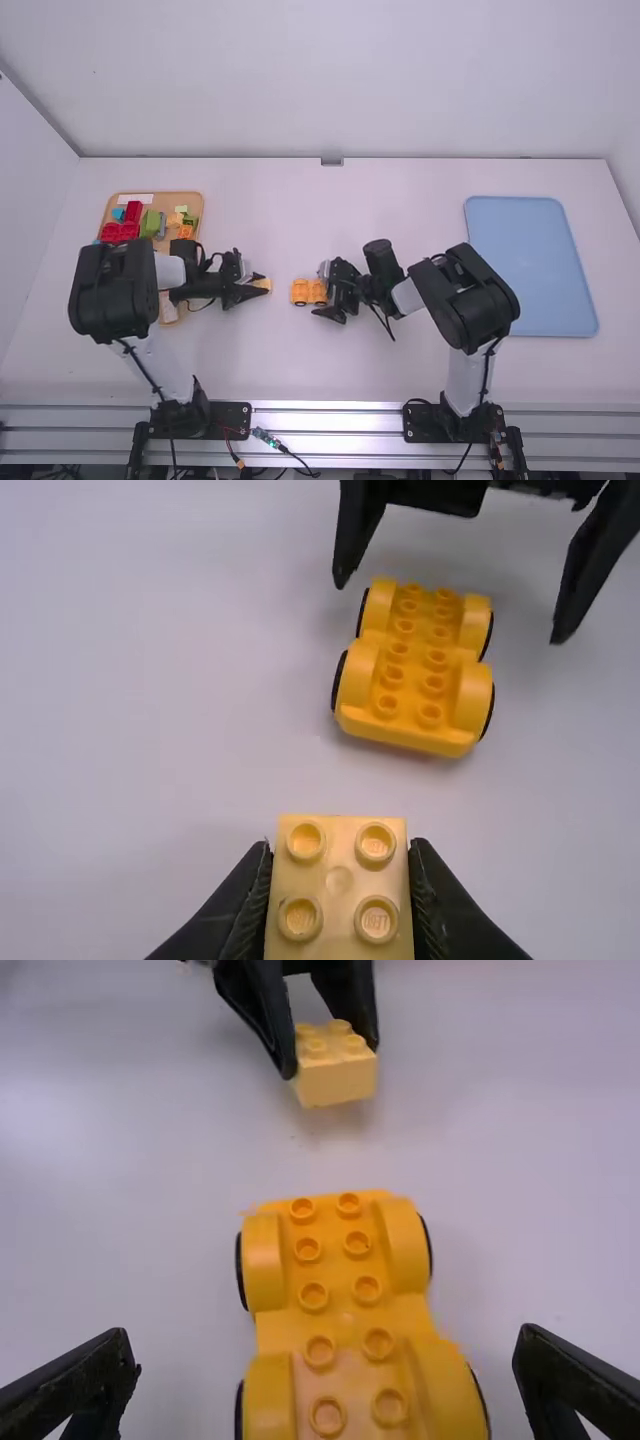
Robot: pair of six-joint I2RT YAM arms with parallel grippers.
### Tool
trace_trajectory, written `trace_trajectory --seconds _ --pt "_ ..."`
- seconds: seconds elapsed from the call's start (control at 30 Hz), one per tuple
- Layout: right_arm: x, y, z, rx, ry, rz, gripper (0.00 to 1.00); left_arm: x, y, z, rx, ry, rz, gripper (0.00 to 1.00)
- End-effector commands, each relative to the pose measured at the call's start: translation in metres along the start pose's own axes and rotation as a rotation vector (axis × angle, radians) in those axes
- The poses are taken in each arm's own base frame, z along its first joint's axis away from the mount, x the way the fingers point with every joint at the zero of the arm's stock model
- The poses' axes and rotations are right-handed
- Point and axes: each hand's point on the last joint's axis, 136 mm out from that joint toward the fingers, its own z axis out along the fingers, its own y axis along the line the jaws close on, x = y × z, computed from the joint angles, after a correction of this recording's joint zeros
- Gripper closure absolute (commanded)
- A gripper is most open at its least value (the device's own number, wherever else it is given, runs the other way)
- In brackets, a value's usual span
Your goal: Assemble lego blocks to make yellow taxi
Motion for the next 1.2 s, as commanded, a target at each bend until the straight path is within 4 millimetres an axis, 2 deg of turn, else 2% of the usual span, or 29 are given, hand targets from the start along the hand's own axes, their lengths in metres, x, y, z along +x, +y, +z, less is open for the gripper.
trace_trajectory --seconds 0.0,0.2,0.3,0.43,0.6,0.77,0.8,0.9,1.17 --pt "0.003 -0.001 0.008 0.013 0.029 -0.024 0.01 -0.015 -0.004 0.003 0.028 -0.037 -0.004 0.98" --pt "0.005 -0.002 0.011 0.032 0.049 -0.03 0.01 -0.04 -0.011 0.002 0.045 -0.01 0.05 0.98" --pt "0.011 -0.011 0.013 0.057 0.031 0.002 0.01 -0.049 -0.017 0.001 0.048 0.033 0.094 0.98" --pt "0.015 -0.004 0.025 -0.027 -0.048 0.019 0.01 -0.058 -0.027 0.009 0.07 0.089 0.164 0.98" --pt "0.013 -0.001 0.026 -0.055 -0.068 0.018 0.01 -0.066 -0.032 0.027 0.095 0.102 0.176 0.98" --pt "0.017 0.002 0.026 -0.053 -0.058 -0.007 0.18 -0.067 -0.038 0.049 0.13 0.117 0.249 0.98" --pt "0.019 0.001 0.025 -0.043 -0.051 -0.005 0.3 -0.065 -0.042 0.055 0.146 0.128 0.257 0.98" --pt "0.019 0.001 0.026 -0.044 -0.048 -0.001 0.44 -0.062 -0.047 0.059 0.168 0.128 0.251 0.98" --pt "0.026 0.008 0.023 -0.05 -0.037 -0.031 0.6 -0.054 -0.049 0.067 0.192 0.107 0.231 0.98"
